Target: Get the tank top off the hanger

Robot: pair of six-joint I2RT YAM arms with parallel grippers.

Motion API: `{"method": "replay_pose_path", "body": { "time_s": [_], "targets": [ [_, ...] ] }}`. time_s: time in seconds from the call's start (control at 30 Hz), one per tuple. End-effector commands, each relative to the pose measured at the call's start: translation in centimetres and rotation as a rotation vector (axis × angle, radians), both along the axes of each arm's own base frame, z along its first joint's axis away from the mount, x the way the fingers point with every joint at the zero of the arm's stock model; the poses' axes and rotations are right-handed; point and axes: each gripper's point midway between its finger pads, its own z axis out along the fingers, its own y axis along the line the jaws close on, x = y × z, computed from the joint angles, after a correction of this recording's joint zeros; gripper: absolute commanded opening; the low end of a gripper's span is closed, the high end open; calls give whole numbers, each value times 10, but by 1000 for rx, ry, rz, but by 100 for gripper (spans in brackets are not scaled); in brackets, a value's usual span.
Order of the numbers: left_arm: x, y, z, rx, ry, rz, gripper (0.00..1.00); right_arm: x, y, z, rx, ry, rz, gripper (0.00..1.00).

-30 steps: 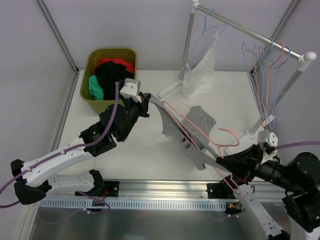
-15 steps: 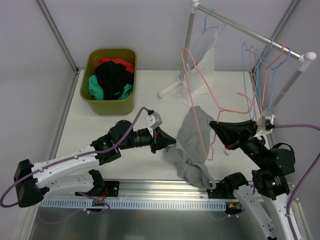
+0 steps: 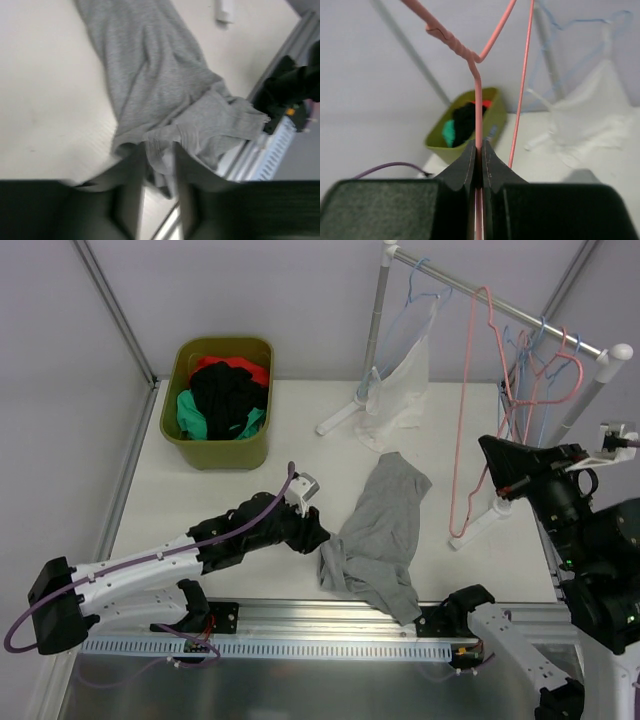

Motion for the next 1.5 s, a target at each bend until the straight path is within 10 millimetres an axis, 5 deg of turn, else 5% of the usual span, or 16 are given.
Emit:
{"method": "replay_pose_path", "body": {
  "time_s": [0.0, 0.03, 0.07, 0.23, 0.37, 0.5, 0.73, 1.03, 1.27, 1.47],
  "targets": [
    [19, 22, 37, 34, -31, 163, 48, 45, -45, -61, -239, 277, -312, 0],
    [15, 35, 29, 107, -7, 178, 87, 51, -46, -60, -256, 290, -327, 0],
    [21, 41, 49, 105, -30, 221, 99, 66, -42, -65, -285, 323, -328, 0],
    [14, 79, 77, 155, -44, 290, 99, 105, -31, -46, -273, 352, -324, 0],
    [-2, 104, 105, 121, -64, 277, 99, 149, -47, -26, -258, 369, -420, 0],
    [-13, 123, 106, 136, -70, 268, 99, 188, -60, -15, -221, 390, -470, 0],
    [-19, 134, 89, 147, -67, 268, 99, 244, -76, -46, -201, 499, -498, 0],
    [-20, 135, 82, 155, -63, 267, 99, 233, -103, -97, -146, 577, -593, 0],
    [-18, 115, 78, 158, -19, 237, 99, 204, -132, -108, -122, 577, -678, 0],
    [-13, 82, 66, 144, 21, 179, 99, 180, -131, -104, -126, 533, -656, 1]
  ]
}}
